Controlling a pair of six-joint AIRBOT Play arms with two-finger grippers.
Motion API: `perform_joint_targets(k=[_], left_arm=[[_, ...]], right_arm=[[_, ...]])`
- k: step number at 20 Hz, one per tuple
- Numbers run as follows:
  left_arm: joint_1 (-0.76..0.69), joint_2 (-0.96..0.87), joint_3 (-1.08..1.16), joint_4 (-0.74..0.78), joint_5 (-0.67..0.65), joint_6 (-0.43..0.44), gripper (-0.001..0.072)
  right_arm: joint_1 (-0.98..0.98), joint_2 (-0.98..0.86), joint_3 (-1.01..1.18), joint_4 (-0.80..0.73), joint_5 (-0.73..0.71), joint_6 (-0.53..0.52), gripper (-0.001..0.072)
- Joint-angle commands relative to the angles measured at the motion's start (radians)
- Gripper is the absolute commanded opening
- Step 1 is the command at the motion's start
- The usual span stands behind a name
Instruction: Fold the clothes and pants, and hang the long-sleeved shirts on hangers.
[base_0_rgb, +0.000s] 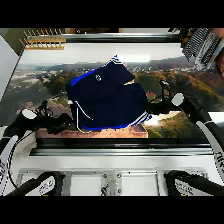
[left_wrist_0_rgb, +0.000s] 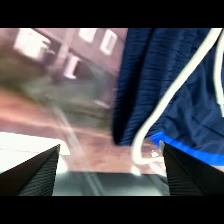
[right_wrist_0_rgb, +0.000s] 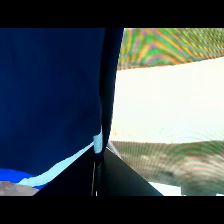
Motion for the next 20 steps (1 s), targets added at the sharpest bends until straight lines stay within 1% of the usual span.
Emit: perform_joint_targets(k=[1,5,8,9,10,11,12,14,15,16,17,18,20], left_arm=[[-0.066,-0.094,-0.001,-0.101,0.068,0.024,0.0669],[-0.139,-0.181,0.069,-0.101,0.070,0.018,0.0668],[-0.166,-0.220,0.076,-0.096,0.066,0.008,0.0664],[-0.171,-0.222,0.075,-0.095,0.066,0.008,0.0503],[-0.171,-0.220,0.075,-0.096,0.069,0.008,0.0239],[-0.171,-0.212,0.076,-0.096,0.072,0.009,0.0065],[-0.171,-0.200,0.076,-0.094,0.077,0.011,0.0018],[-0.171,-0.179,0.076,-0.093,0.074,0.018,0.0018],[-0.171,-0.171,0.076,-0.093,0.069,0.019,0.0017],[-0.171,-0.163,0.075,-0.093,0.065,0.029,0.0018],[-0.171,-0.156,0.075,-0.093,0.061,0.035,0.0018],[-0.171,-0.150,0.075,-0.093,0.057,0.036,0.0018],[-0.171,-0.134,0.075,-0.093,0.054,0.043,0.0018]], right_arm=[[-0.001,0.001,0.002,0.008,0.015,0.000,0.0006],[-0.001,0.001,0.002,0.008,0.034,0.000,0.0005],[-0.001,0.001,0.002,0.007,0.034,0.000,0.0006],[-0.001,0.001,0.002,0.006,0.033,0.000,0.0006],[-0.002,0.001,0.002,0.003,0.032,0.000,0.0006],[-0.003,0.001,0.002,-0.006,0.028,0.000,0.0006],[-0.003,0.001,0.002,-0.021,0.021,0.000,0.0006],[-0.013,0.000,0.002,-0.042,0.001,0.001,0.0012],[-0.027,0.000,0.002,-0.037,-0.011,0.002,0.0103],[-0.046,0.001,0.007,-0.034,-0.009,0.005,0.0366],[-0.074,0.002,0.021,-0.036,0.010,0.004,0.0605],[-0.109,0.011,0.039,-0.036,0.049,0.004,0.0631],[-0.196,0.062,0.043,-0.040,0.143,0.024,0.0629]])
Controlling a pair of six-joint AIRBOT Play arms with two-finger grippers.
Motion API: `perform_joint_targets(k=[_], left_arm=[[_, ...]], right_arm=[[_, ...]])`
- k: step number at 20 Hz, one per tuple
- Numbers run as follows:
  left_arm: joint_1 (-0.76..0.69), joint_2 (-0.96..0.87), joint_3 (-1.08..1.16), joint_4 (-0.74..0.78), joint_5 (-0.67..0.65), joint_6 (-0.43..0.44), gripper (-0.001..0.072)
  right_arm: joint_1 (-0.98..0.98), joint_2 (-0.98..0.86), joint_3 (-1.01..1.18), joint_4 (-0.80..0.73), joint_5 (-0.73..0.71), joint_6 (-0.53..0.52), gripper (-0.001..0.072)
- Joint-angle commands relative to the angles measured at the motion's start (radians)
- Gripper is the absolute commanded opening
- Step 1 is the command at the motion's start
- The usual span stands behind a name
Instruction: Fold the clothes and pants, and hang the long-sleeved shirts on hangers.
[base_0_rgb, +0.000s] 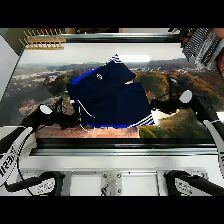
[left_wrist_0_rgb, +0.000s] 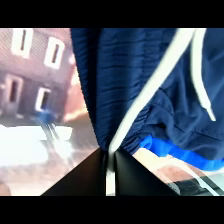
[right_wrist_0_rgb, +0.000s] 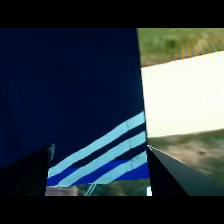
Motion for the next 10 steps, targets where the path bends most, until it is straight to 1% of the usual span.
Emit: perform_joint_targets(k=[1,2,3,4,5,6,7,8,9,10], left_arm=[[-0.001,0.029,0.001,-0.005,-0.011,0.015,0.0018],[-0.002,0.037,0.001,-0.005,-0.013,0.023,0.0018],[-0.002,0.044,0.001,-0.005,-0.018,0.033,0.0018],[-0.002,0.050,0.001,-0.006,-0.021,0.041,0.0018],[-0.002,0.051,0.001,-0.006,-0.025,0.041,0.0018],[-0.002,0.050,0.000,-0.005,-0.026,0.046,0.0018],[-0.002,0.050,0.000,-0.006,-0.027,0.052,0.0018],[-0.002,0.050,0.000,-0.006,-0.027,0.052,0.0018],[-0.002,0.050,0.000,-0.006,-0.026,0.052,0.0017],[-0.002,0.050,0.000,-0.006,-0.026,0.052,0.0018]], right_arm=[[-0.125,0.069,-0.006,-0.020,0.146,0.061,0.0629],[-0.154,0.106,-0.050,-0.043,0.185,0.133,0.0628],[-0.169,0.137,-0.106,-0.047,0.192,0.205,0.0628],[-0.172,0.163,-0.171,-0.043,0.172,0.278,0.0629],[-0.164,0.182,-0.240,-0.030,0.124,0.352,0.0629],[-0.153,0.190,-0.299,0.000,0.062,0.404,0.0629],[-0.140,0.190,-0.352,0.049,-0.013,0.437,0.0628],[-0.122,0.184,-0.396,0.106,-0.095,0.453,0.0609],[-0.102,0.172,-0.423,0.158,-0.170,0.452,0.0590],[-0.076,0.154,-0.436,0.199,-0.233,0.450,0.0590]])
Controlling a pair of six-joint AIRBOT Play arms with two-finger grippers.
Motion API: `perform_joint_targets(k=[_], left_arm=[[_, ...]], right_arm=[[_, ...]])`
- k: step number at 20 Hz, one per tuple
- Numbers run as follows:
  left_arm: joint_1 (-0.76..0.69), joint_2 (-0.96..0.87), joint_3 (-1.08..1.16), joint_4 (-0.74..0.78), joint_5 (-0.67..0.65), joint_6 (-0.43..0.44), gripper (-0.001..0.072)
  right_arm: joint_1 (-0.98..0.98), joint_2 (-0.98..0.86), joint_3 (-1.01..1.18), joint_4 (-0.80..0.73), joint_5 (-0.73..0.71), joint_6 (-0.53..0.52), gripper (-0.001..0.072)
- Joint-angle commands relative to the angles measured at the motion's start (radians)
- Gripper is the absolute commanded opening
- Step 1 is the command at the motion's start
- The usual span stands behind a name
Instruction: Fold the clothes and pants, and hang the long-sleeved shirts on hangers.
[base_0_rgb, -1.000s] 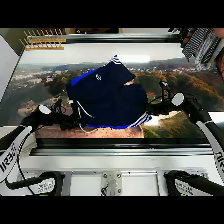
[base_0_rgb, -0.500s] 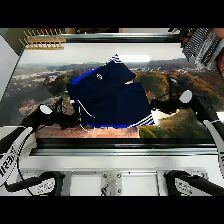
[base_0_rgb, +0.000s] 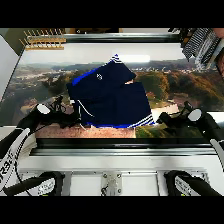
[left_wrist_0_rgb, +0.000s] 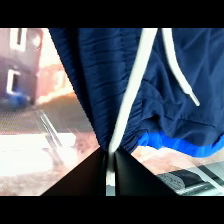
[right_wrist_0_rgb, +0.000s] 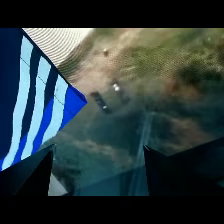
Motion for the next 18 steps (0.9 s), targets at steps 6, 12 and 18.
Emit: perform_joint_targets(k=[6,12,18], left_arm=[[0.000,0.003,0.000,0.000,-0.003,0.007,0.0018],[0.000,0.003,0.000,-0.001,-0.003,0.007,0.0018],[0.001,0.034,0.019,-0.003,-0.014,0.006,0.0017]], right_arm=[[0.176,-0.104,-0.092,0.232,-0.433,0.028,0.0589],[0.188,-0.112,-0.089,0.235,-0.524,-0.045,0.0378],[0.163,-0.059,0.035,0.214,-0.499,-0.328,0.0003]])
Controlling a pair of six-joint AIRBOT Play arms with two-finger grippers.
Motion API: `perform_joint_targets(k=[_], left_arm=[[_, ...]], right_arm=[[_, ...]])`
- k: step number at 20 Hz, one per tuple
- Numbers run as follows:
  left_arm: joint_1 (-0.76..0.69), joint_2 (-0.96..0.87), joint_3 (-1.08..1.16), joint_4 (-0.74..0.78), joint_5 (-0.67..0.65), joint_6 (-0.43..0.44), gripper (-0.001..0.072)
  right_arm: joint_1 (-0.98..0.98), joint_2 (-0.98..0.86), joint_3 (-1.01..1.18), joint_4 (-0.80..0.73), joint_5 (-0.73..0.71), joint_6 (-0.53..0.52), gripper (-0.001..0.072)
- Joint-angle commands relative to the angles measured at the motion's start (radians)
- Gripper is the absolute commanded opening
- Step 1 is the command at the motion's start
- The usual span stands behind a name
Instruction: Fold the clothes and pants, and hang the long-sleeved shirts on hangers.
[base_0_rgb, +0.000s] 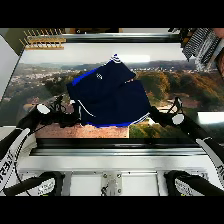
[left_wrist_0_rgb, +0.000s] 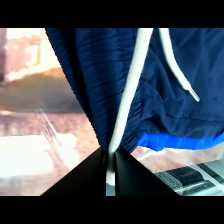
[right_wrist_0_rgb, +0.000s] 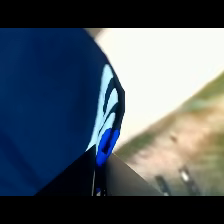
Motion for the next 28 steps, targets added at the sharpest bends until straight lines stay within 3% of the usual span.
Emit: perform_joint_targets(k=[1,7,11,15,19,22,25,28], left_arm=[[0.001,0.053,0.045,-0.001,-0.029,-0.001,0.0017],[-0.036,0.394,0.393,-0.126,-0.285,-0.007,0.0017],[-0.117,0.628,0.557,-0.183,-0.228,-0.113,0.0017],[-0.204,0.723,0.674,-0.182,-0.158,-0.193,0.0017],[-0.242,0.692,0.634,-0.100,-0.155,-0.258,0.0017],[-0.250,0.594,0.516,-0.001,-0.164,-0.289,0.0017],[-0.211,0.430,0.411,0.019,-0.140,-0.285,0.0018],[-0.163,0.217,0.376,0.026,-0.035,-0.195,0.0017]], right_arm=[[-0.034,0.057,0.132,-0.031,0.038,-0.189,0.0003],[-0.145,0.245,0.765,-0.204,0.437,-0.285,0.0003],[-0.147,0.344,1.129,-0.238,0.523,-0.285,0.0003],[-0.147,0.382,1.317,-0.240,0.522,-0.284,0.0003],[-0.145,0.339,1.341,-0.228,0.513,-0.245,0.0003],[-0.124,0.198,1.341,-0.172,0.574,-0.231,0.0002],[-0.080,-0.049,1.341,-0.185,0.655,-0.231,0.0002],[-0.074,-0.323,1.342,-0.233,0.641,-0.231,0.0003]])
